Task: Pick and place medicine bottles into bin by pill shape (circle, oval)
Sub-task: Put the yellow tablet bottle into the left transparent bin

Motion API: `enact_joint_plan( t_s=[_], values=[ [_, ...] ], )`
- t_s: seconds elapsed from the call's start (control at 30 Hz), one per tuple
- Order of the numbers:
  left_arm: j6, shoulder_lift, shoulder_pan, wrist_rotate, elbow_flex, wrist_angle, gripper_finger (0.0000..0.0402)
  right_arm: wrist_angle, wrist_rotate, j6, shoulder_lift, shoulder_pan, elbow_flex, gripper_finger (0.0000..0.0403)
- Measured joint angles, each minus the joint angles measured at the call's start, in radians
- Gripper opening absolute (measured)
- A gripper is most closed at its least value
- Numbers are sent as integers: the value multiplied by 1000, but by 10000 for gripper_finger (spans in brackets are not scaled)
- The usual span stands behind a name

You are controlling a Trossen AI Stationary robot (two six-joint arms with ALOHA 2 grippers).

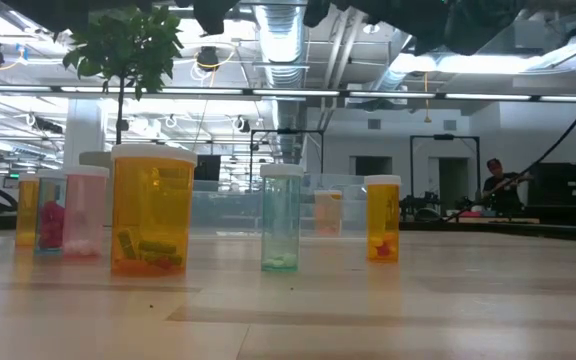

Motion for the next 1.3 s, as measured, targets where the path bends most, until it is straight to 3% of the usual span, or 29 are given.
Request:
enact_joint_plan(
  t_s=[0.27,1.3],
  values=[
    [-60,0,27,24,0,-11,202,3,0,-13,0,6,0,88],
    [-72,0,28,41,1,-3,200,20,2,-15,-1,6,0,88]
  ],
)
